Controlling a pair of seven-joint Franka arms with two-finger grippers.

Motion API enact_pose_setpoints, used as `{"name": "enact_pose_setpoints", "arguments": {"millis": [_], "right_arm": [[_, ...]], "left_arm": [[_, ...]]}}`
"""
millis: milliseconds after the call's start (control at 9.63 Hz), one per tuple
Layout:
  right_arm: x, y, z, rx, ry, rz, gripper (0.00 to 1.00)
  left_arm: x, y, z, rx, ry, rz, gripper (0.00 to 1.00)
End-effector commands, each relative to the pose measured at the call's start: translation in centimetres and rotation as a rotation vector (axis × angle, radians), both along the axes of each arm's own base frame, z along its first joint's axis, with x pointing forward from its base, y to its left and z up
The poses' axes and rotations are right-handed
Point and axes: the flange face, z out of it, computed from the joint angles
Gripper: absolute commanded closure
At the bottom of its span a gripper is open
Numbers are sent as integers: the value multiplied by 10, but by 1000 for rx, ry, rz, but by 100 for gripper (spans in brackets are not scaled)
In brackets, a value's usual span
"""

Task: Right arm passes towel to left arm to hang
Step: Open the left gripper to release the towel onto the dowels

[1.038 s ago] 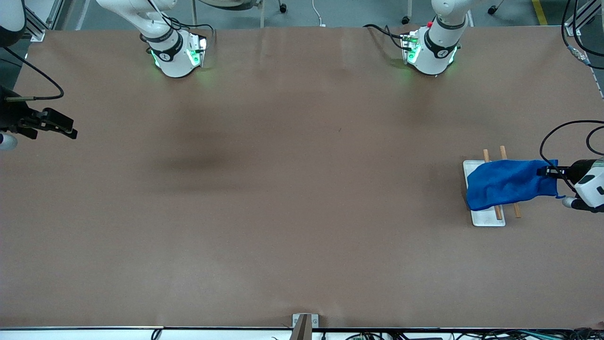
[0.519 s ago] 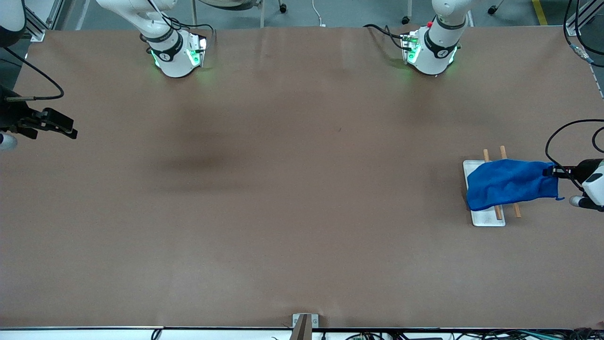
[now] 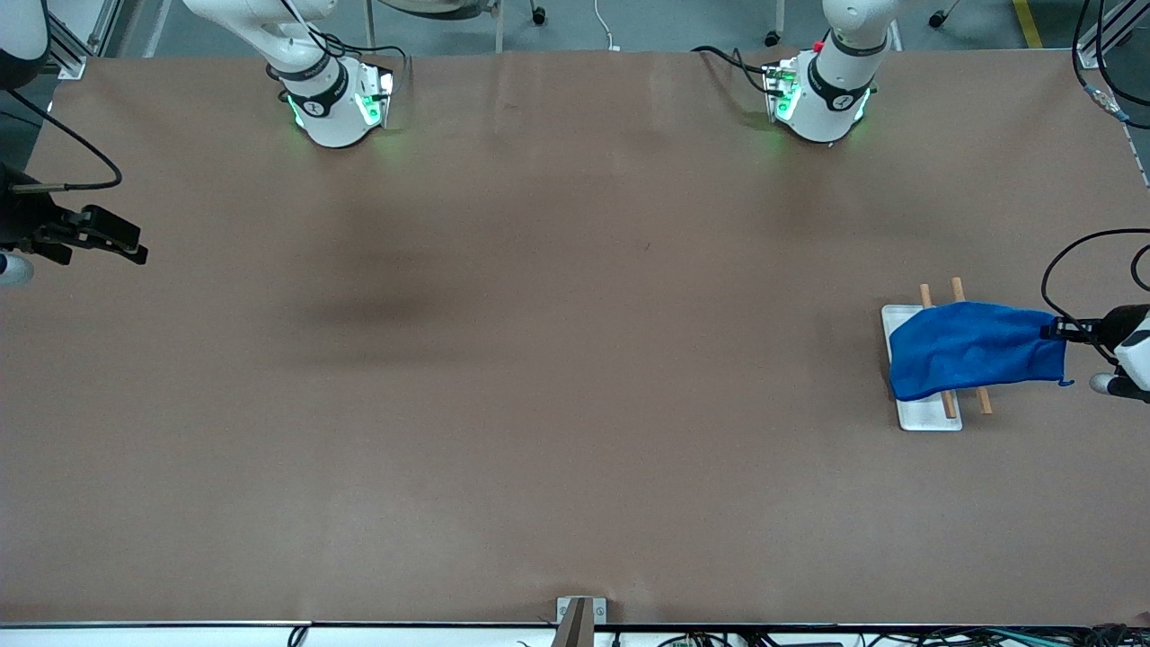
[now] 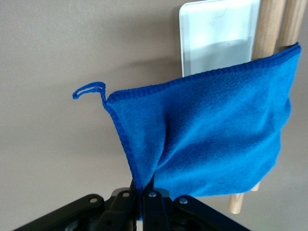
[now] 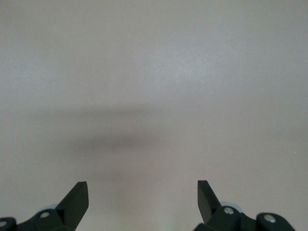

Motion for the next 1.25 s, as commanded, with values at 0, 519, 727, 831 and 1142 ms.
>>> {"name": "enact_pose_setpoints", "arguments": {"millis": [0, 519, 727, 831, 1142], "right_arm": [[-5, 0, 3, 1, -1, 4, 0], [-5, 0, 3, 1, -1, 4, 0], [-5, 0, 3, 1, -1, 4, 0], [-5, 1, 6, 1, -7, 6, 0], [-3, 7, 24, -2, -42, 9, 0]], "left_arm": [[1, 5, -18, -10, 4, -17, 80], [16, 6, 23, 36, -69, -63, 0], [25, -25, 62, 47, -129, -57, 0], [29, -44, 76, 57, -147, -18, 0], [31, -100, 122, 80, -171, 56, 0]]}}
